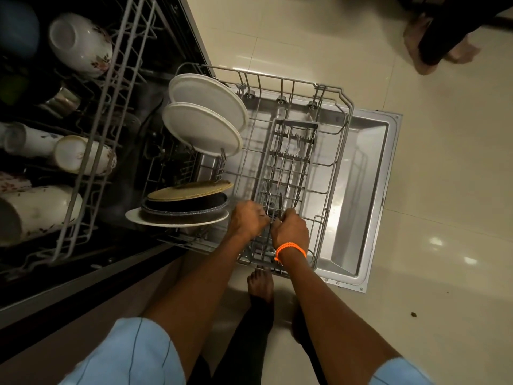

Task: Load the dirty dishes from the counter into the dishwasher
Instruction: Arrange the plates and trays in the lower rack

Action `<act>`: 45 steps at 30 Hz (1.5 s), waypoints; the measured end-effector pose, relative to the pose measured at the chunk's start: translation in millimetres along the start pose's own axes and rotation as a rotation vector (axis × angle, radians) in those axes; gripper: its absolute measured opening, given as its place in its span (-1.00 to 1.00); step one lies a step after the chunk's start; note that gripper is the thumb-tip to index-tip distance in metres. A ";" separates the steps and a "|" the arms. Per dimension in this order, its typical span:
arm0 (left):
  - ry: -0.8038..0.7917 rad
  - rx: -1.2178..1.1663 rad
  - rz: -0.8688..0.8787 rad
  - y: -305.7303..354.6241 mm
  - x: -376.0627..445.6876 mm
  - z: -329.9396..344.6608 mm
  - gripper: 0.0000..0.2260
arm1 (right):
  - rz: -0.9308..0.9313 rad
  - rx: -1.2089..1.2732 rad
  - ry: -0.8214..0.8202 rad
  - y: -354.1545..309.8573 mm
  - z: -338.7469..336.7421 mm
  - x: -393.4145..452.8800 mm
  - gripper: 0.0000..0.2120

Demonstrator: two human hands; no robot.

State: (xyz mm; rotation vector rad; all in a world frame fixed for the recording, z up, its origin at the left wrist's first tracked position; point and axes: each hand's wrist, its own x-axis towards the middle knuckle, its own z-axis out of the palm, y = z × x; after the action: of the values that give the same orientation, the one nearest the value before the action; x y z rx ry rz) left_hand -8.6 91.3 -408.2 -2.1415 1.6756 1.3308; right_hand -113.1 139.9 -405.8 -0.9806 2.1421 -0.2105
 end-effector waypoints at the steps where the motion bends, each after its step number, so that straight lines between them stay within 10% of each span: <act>1: 0.013 -0.003 -0.002 0.7 -0.7 0.4 -0.76 | 0.001 0.006 -0.004 -0.3 -0.7 0.6 -0.89; 45: 0.022 0.089 0.072 9.5 -7.5 11.8 -0.81 | 0.038 0.067 -0.012 8.5 -23.8 1.1 -0.76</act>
State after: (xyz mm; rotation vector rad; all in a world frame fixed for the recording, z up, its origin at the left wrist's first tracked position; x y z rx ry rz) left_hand -23.1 99.8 -406.4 -2.0728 1.8001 1.2298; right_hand -135.1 141.4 -393.4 -0.9003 2.1267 -0.2556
